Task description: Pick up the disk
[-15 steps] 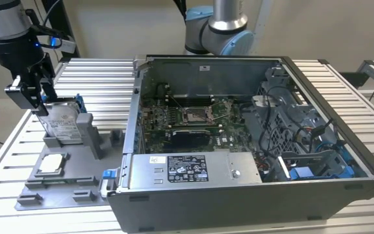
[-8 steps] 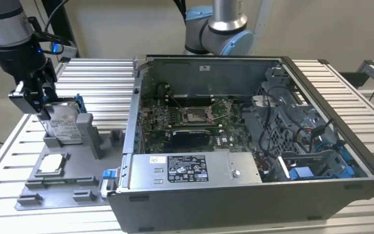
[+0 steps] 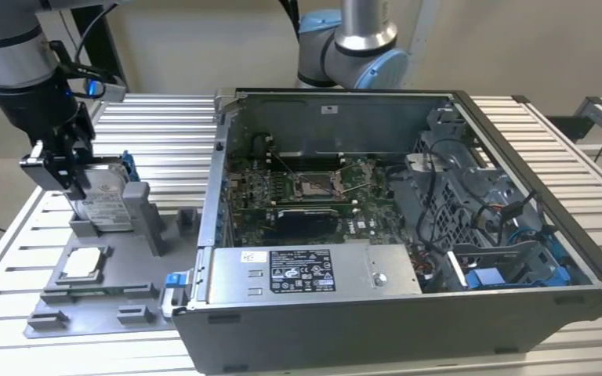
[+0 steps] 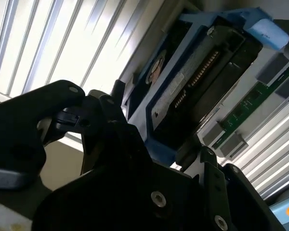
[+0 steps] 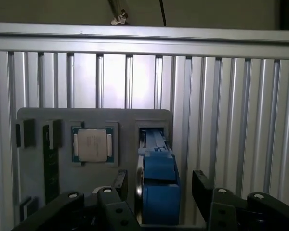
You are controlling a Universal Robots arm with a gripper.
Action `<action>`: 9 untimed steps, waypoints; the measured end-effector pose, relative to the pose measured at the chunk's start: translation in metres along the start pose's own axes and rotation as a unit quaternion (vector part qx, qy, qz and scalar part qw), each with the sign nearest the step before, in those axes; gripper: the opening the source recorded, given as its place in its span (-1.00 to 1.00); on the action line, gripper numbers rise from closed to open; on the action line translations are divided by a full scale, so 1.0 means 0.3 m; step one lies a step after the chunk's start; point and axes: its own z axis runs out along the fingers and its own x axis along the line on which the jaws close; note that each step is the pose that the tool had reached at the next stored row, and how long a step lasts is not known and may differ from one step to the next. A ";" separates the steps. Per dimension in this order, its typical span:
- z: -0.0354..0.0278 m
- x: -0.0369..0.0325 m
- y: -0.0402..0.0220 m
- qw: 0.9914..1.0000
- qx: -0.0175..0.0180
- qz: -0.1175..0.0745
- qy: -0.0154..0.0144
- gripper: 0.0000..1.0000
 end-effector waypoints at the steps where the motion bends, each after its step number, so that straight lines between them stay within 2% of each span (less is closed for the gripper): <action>1: 0.006 0.000 0.000 1.000 0.000 0.000 0.000 1.00; 9: 0.035 0.000 0.001 1.000 0.001 0.000 0.000 1.00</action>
